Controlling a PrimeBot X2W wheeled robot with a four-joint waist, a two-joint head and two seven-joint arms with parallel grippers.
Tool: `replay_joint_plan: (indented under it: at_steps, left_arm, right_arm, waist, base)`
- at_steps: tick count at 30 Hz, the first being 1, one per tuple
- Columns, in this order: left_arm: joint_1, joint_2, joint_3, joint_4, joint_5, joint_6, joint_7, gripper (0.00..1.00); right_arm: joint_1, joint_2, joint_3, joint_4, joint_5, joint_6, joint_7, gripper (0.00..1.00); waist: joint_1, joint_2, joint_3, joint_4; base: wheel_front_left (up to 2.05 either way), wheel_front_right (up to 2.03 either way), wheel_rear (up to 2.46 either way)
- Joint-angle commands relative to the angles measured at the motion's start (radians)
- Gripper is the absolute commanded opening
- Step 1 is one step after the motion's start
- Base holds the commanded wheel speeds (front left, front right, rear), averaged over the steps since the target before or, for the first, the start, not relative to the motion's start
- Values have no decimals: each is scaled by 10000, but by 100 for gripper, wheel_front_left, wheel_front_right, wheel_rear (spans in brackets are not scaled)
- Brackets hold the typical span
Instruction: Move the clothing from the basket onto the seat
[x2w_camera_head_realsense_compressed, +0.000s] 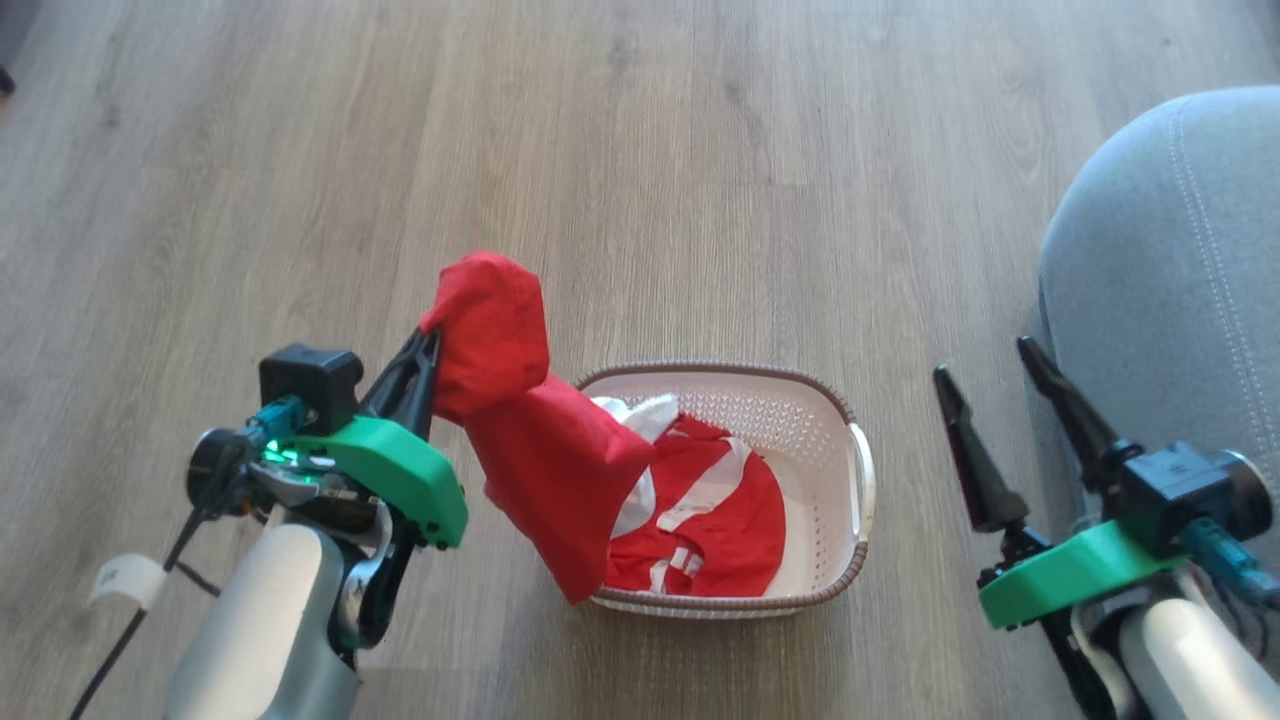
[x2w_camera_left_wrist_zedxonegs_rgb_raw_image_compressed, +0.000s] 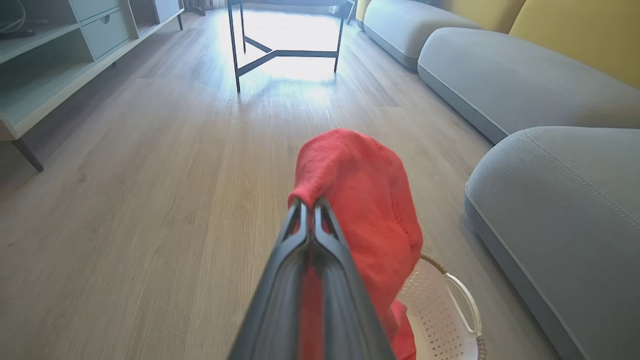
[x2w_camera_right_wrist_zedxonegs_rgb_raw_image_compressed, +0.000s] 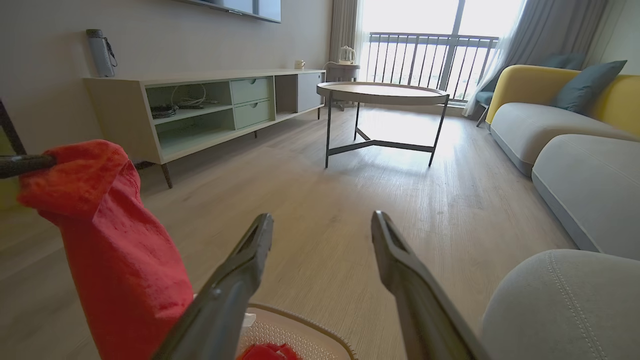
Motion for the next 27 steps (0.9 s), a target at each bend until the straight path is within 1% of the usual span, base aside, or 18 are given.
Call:
replay_joint_plan:
  at_steps: [1,5,11,12,18,27]
  left_arm:
    - [-381,324,418,-549,-13,91,39,0]
    - [-399,445,372,-928,9,103,226,0]
    - [-539,494,158,-1540,35,45,550,0]
    - [-539,494,158,-1540,35,45,550,0]
    - [-885,244,-302,-2111,35,-99,885,0]
    - [-1372,-93,-935,-2361,133,-255,1216,0]
  right_arm:
    - [-266,-277,284,-246,84,69,-103,100]
    - [-640,-470,1110,-122,127,69,-103,100]
    - [-1765,-594,2984,193,321,69,-103,100]
    - [-1765,-594,2984,193,321,69,-103,100]
    - [-2958,-311,4216,771,711,69,-103,100]
    - [-4338,299,5232,1391,1055,69,-103,100]
  waist:
    - [1,-1,-76,26]
    - [1,-1,-201,60]
    - [1,-1,-301,133]
    - [1,-1,-301,133]
    - [1,-1,-301,306]
    - [1,-1,-174,337]
  base:
    - [0,0,0]
    - [0,0,0]
    - [0,0,0]
    - [0,0,0]
    - [0,0,0]
    - [0,0,0]
